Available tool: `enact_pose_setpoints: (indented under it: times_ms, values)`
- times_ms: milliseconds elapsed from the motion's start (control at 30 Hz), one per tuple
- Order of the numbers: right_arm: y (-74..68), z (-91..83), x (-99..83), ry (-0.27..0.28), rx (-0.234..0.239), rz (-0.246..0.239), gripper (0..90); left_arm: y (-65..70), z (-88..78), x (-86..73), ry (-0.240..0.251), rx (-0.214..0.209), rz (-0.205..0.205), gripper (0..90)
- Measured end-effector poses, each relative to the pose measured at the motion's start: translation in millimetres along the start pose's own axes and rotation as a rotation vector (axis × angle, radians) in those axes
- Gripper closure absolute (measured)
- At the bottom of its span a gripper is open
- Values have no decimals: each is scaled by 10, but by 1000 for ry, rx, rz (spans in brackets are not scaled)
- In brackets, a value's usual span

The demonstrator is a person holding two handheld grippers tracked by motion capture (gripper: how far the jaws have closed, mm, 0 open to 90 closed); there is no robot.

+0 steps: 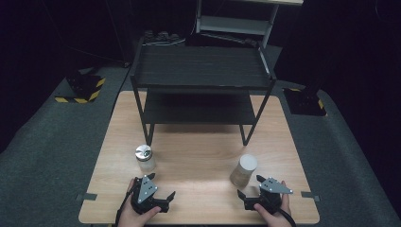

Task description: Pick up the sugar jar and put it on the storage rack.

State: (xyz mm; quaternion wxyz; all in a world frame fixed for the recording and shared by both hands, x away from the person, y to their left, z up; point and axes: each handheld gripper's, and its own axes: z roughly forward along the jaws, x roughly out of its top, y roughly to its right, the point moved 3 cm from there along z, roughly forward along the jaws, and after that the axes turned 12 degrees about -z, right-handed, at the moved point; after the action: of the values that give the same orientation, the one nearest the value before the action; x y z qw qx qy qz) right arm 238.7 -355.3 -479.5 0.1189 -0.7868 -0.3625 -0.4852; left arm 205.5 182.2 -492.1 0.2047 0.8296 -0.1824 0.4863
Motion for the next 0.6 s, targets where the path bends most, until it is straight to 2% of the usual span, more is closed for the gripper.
enact_pose_setpoints:
  times_ms: [233,433,600]
  values:
    - [8,-4,-7,4,8,3,8,-16,-16,-17,9,-12,1,8]
    - [-3,0,3,-1,13,-17,8,-26,-44,-49,25,-22,-3,9]
    - [8,-4,-5,3,15,-6,8,-37,-51,-57,30,-23,-10,9]
